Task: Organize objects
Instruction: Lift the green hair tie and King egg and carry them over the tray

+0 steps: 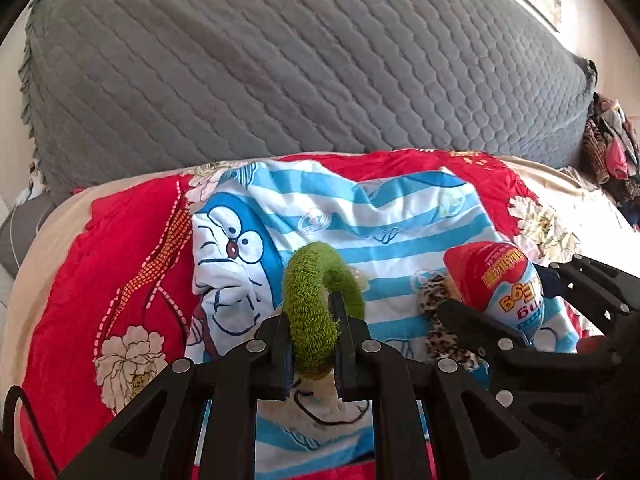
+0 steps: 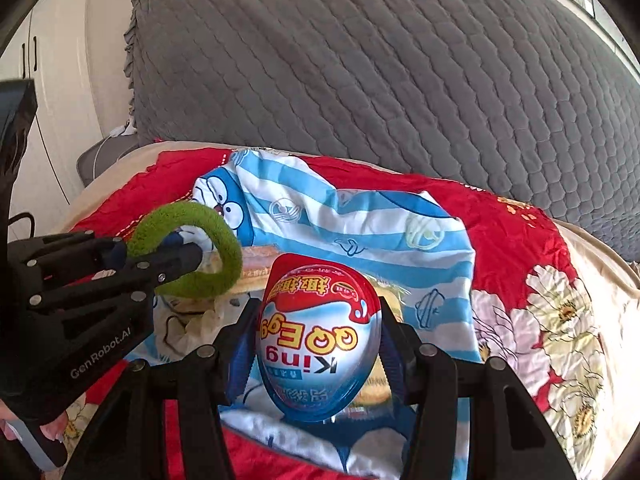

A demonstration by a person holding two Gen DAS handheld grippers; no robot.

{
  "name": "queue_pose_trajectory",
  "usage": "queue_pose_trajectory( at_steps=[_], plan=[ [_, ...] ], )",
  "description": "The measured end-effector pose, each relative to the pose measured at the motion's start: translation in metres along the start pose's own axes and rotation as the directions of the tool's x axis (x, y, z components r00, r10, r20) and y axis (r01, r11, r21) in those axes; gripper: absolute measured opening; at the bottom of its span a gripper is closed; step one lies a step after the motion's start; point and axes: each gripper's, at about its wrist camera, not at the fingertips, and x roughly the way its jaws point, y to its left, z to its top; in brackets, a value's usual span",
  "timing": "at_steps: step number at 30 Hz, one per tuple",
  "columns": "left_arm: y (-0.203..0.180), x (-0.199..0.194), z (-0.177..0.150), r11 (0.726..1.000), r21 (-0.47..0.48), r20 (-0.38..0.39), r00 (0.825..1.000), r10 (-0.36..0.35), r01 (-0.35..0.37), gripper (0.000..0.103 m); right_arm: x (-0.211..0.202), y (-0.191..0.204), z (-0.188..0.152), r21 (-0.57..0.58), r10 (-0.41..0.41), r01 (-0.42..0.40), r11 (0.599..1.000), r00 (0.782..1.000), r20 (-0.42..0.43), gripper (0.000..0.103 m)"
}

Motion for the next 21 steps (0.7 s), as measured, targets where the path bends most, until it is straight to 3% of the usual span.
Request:
queue_pose_trajectory(
  at_steps=[21],
  plan=[
    [0.014, 0.050, -0.019, 0.998, -0.031, -0.053, 0.997, 0.049, -0.051, 0.015, 0.056, 0.005, -0.011, -0.012, -0.009, 0.008, 1.000, 0.997, -0.071, 0.054]
  ],
)
